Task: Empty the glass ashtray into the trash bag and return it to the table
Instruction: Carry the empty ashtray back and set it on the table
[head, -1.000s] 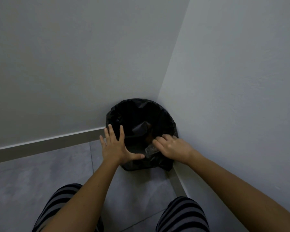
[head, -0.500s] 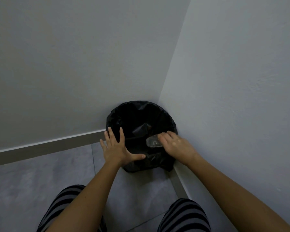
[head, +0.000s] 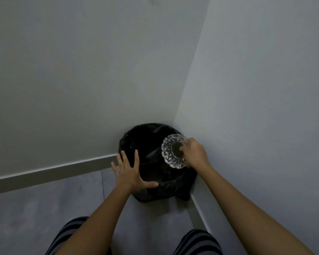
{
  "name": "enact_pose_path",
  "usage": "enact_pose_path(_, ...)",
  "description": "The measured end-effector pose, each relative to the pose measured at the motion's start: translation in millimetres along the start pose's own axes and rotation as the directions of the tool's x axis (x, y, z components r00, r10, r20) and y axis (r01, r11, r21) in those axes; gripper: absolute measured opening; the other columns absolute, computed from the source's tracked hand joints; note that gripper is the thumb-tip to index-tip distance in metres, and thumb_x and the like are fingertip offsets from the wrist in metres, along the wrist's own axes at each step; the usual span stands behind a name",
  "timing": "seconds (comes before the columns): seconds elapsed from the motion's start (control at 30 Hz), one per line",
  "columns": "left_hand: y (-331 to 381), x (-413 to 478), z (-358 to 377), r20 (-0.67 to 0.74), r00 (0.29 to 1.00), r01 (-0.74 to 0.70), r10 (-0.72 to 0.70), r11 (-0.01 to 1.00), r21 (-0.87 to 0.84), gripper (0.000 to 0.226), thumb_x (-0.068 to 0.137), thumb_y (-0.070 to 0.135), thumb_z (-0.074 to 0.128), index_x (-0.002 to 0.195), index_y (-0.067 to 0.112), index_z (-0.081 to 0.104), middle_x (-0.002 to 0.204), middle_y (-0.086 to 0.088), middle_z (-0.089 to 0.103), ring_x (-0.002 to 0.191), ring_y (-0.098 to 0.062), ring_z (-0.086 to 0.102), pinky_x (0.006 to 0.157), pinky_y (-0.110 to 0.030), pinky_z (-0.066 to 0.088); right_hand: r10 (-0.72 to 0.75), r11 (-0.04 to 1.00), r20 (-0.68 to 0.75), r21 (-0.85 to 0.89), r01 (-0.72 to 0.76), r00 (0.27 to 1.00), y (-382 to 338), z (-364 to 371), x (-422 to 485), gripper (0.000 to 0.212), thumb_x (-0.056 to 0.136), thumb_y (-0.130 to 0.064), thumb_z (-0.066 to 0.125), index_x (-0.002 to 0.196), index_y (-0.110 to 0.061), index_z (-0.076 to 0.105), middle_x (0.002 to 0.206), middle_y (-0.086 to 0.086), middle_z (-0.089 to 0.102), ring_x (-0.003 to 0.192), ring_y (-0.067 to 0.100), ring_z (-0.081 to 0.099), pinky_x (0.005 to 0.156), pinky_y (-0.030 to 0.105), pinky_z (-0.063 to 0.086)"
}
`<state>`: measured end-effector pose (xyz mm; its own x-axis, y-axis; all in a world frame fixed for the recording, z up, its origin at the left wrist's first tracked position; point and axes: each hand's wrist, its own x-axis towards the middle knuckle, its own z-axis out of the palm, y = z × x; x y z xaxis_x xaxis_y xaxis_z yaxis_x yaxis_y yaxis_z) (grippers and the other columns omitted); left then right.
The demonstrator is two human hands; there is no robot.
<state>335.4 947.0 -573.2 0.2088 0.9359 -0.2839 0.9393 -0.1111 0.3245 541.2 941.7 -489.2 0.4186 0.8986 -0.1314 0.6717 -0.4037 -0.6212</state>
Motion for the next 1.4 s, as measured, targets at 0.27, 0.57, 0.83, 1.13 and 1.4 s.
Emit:
enact_pose_path(0.27,47.4,2.9,-33.1,-0.203,0.937,-0.330,0.284,0.909,-0.253,0.130,0.059,0.068,0.075,0.154,0.018,0.003,0.164,0.003,0.009,0.151,-0.019,0.000,0.118,-0.054,-0.010,0.097,0.851,0.213,0.490,-0.192,0.972,-8.3,-3.2,1.0,0.023,0.095,-0.012,0.045,0.116,-0.010,0.052,0.084,-0.002,0.070,0.063,0.014,0.066,0.043,0.029,0.055)
enact_pose_path(0.57,43.6,9.7,-54.8,-0.271,0.915,-0.364,0.298,0.900,-0.238,0.123,0.055,0.069,0.076,0.151,0.017,0.020,0.156,0.002,0.030,0.147,-0.016,0.020,0.119,-0.052,-0.008,-0.084,0.802,0.377,0.575,-0.162,0.922,-9.5,-10.3,-7.0,0.052,0.085,-0.011,0.066,0.130,-0.026,0.044,0.120,0.007,0.061,0.089,0.026,0.068,0.051,0.032,0.058)
enact_pose_path(0.83,17.3,-1.3,-114.0,-0.374,0.870,-0.419,0.320,0.880,-0.223,0.111,0.047,0.069,0.079,0.141,0.029,0.036,0.142,0.008,0.049,0.136,-0.015,0.041,0.120,-0.054,0.002,-0.398,0.910,0.520,0.327,0.254,0.756,-57.0,-48.7,0.5,0.092,0.054,-0.004,0.084,0.130,-0.031,0.041,0.126,0.001,0.061,0.111,0.016,0.065,0.097,0.038,0.054)
enact_pose_path(1.13,15.7,-102.2,-320.3,-0.439,0.869,-0.301,0.228,0.948,-0.103,0.122,0.045,0.075,0.072,0.145,0.016,0.032,0.146,0.002,0.045,0.137,-0.018,0.040,0.120,-0.050,0.004,-0.581,0.787,0.495,0.141,0.600,0.646,-243.2,-163.4,-56.4,0.090,0.062,-0.027,0.090,0.132,-0.028,0.033,0.130,-0.007,0.047,0.115,0.000,0.051,0.094,0.002,0.034)
enact_pose_path(1.4,12.6,-249.9,-492.9,-0.481,0.877,-0.077,0.002,0.988,-0.136,0.132,0.037,0.083,0.050,0.147,0.013,0.029,0.148,-0.001,0.042,0.138,-0.020,0.037,0.118,-0.052,0.010,-0.669,0.641,0.552,0.089,0.762,0.498,-406.6,-261.0,-146.2,0.115,0.056,-0.039,0.091,0.146,-0.010,0.027,0.149,0.007,0.037,0.137,0.021,0.040,0.114,0.039,0.035)
